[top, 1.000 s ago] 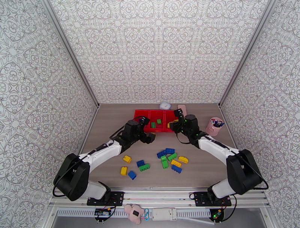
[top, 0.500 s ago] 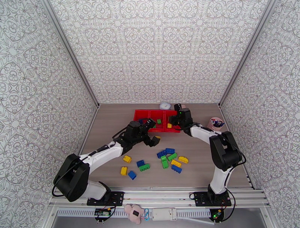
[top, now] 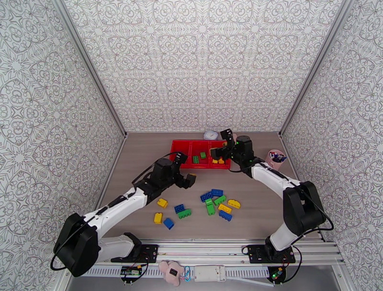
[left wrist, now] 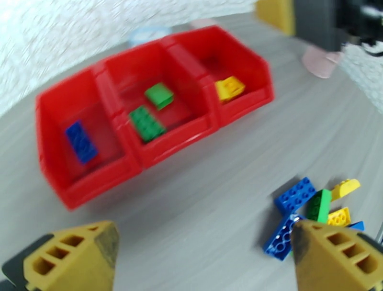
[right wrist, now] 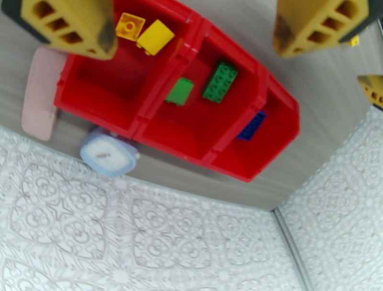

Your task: Sort the legos into containers by color

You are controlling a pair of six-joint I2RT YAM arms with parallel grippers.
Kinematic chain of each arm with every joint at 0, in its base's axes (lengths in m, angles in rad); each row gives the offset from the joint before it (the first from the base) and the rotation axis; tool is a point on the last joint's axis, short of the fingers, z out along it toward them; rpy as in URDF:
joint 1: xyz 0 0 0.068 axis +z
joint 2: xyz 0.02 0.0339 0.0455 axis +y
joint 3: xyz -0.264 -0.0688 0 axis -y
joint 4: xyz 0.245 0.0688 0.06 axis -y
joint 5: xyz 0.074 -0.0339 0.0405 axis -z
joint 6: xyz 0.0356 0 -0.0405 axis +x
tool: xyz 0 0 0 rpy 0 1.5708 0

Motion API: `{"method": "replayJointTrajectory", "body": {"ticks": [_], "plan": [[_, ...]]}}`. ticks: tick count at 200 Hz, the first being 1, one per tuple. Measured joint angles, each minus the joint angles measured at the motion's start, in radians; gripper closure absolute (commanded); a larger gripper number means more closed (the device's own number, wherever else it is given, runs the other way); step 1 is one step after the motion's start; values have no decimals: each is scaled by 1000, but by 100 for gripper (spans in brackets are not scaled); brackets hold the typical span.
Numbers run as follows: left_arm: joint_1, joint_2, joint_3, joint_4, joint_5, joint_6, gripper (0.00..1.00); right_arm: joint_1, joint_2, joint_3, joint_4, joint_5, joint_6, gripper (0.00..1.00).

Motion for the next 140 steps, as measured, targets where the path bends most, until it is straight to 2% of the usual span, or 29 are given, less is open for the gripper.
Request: {"method": "replayJointTrajectory", "body": {"ticks": [33,59,99,140], "plan": [[-5,-39,0,-211,-134,-131,1,38,-2,0,-35,-54,-61,7],[14,-34,1,-383,-179,-219,1,74,-2,0,-47,-69,-88,6],[79,19,17,-572,-170,-289,5,85,-2,2,-55,-71,-106,6],[121,123,32,-649,-117,-292,9,85,-1,12,-62,-71,-111,6]]}}
